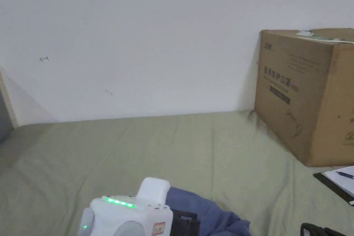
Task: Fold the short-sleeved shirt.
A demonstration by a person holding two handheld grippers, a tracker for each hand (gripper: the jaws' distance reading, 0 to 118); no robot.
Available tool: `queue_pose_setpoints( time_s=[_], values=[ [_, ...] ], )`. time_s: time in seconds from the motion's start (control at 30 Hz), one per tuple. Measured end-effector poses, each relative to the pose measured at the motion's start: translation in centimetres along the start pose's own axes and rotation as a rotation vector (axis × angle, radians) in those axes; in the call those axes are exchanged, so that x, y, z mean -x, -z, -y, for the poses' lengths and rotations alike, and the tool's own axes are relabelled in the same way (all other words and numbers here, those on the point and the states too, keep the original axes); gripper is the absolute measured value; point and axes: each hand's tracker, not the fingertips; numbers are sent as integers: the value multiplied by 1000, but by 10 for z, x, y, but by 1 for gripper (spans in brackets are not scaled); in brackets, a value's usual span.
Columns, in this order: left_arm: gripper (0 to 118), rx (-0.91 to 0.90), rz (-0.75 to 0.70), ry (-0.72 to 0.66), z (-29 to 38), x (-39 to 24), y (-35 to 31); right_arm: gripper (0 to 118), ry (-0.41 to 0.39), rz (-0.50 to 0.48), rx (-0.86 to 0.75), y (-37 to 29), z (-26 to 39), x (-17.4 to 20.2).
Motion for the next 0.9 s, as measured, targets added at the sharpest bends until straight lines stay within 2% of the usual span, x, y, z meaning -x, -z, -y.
queue_pose_setpoints(
  time_s=[0.1,0.13,0.17,0.2,0.23,0.27,0.3,0.43,0.57,0.63,0.7,0.8,0.83,0.87,0.9],
  values=[
    [115,-245,-172,-23,26,15,-73,0,-49,-19,-112,-14,-9,21],
    [108,-313,-237,-42,37,17,-92,0,-65,-14,-150,-17,-9,28],
    [90,-396,-281,-67,50,18,-110,0,-78,-7,-192,-21,-8,35],
    [57,-444,-304,-83,62,19,-126,0,-85,-4,-232,-24,-4,41],
    [6,-456,-329,-92,73,20,-132,0,-89,2,-265,-28,-1,47],
    [0,-447,-367,-103,82,20,-139,0,-89,15,-295,-31,1,52],
    [0,-449,-416,-128,93,21,-149,0,-85,31,-321,-33,4,57],
    [0,-482,-450,-200,119,25,-167,0,-51,46,-320,-36,5,66],
    [0,-378,-428,-201,98,50,-147,0,-59,30,-254,-27,0,65],
    [0,-181,-442,-171,68,71,-109,0,-69,19,-220,-19,-2,63],
    [0,52,-296,-199,44,106,-58,0,-72,9,-190,-11,-1,62],
    [0,221,-157,-399,31,152,22,0,-76,-10,-153,5,1,59],
    [6,270,-150,-411,31,163,47,0,-79,-12,-142,10,2,58],
    [30,304,-158,-426,33,173,72,0,-82,-16,-129,16,3,56],
    [83,365,-202,-408,38,176,97,0,-87,-17,-117,23,4,55]
  ],
)
